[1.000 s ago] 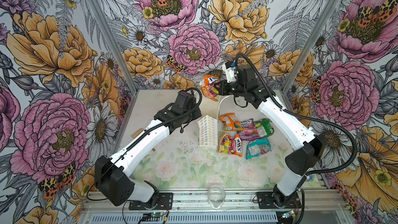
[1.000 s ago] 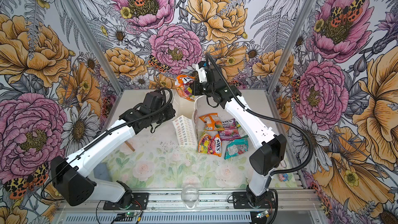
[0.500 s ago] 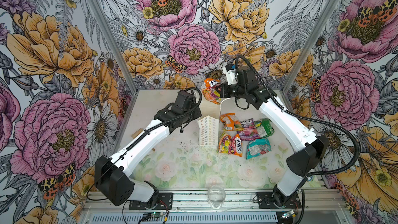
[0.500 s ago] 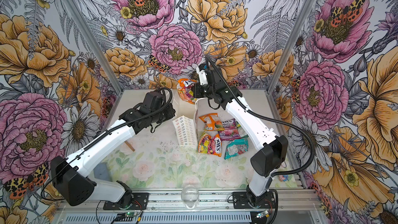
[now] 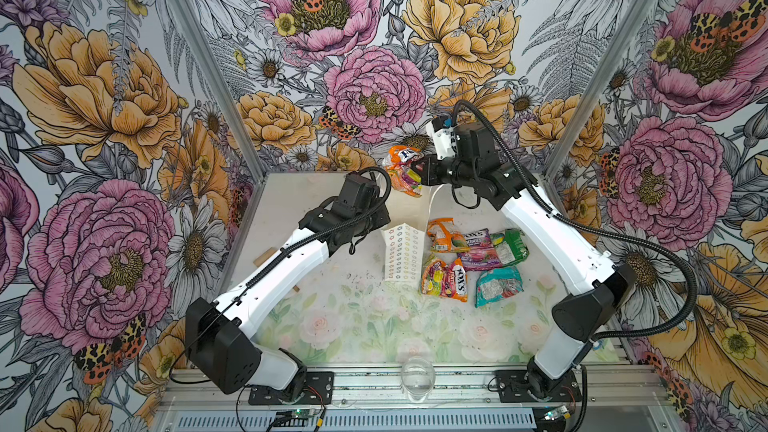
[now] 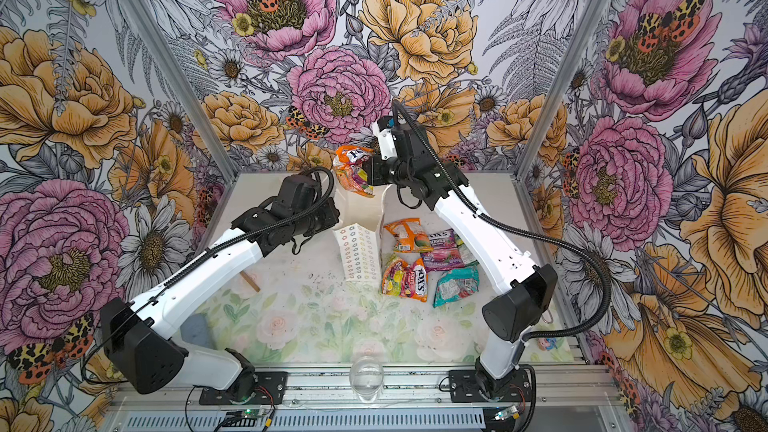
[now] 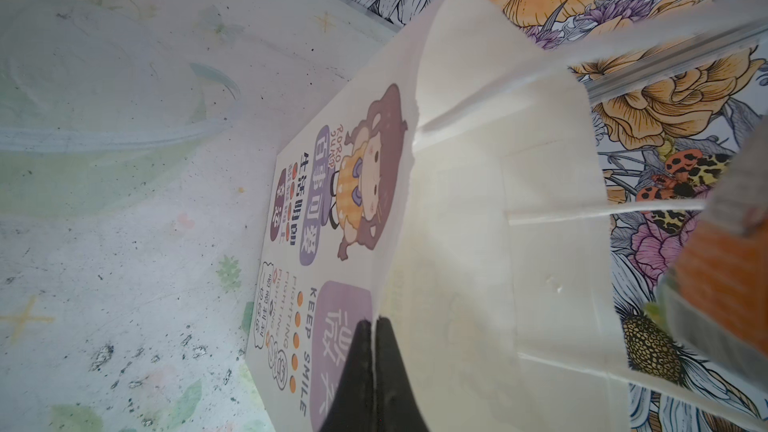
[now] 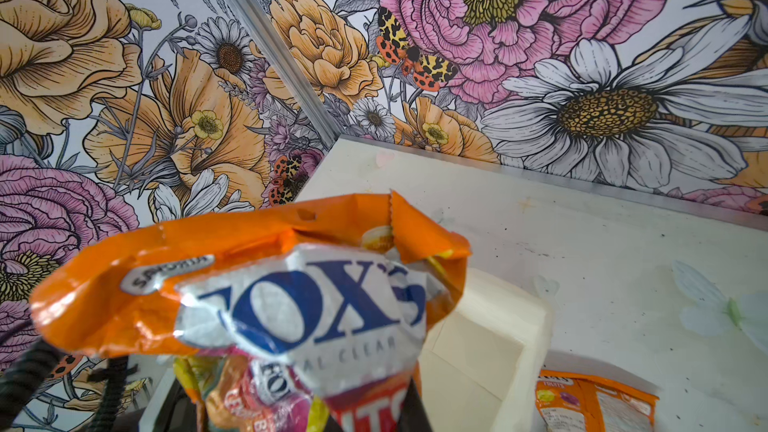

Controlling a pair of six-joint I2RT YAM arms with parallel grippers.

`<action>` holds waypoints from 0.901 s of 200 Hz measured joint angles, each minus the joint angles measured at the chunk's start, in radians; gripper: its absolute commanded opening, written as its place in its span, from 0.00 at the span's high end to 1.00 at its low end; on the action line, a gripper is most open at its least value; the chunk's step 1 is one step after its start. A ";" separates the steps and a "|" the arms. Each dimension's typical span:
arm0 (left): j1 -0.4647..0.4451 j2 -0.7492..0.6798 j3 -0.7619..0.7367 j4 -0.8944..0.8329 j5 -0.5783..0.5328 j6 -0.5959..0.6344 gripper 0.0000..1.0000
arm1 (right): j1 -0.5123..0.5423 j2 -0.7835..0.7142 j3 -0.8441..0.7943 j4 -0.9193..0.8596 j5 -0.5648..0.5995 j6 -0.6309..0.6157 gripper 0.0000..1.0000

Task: Place the snacks into the paper bag
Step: 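Move the held Fox's bag over the paper bag opening with right gripper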

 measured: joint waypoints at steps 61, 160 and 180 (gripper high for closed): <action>0.000 0.008 0.006 0.000 -0.005 0.000 1.00 | 0.009 0.018 0.032 -0.061 0.001 0.051 1.00; -0.001 0.015 0.015 0.000 -0.017 0.000 1.00 | 0.026 0.056 0.152 -0.289 0.062 0.109 1.00; -0.001 0.015 0.015 0.000 -0.020 0.000 1.00 | 0.026 0.057 0.154 -0.325 0.071 0.115 1.00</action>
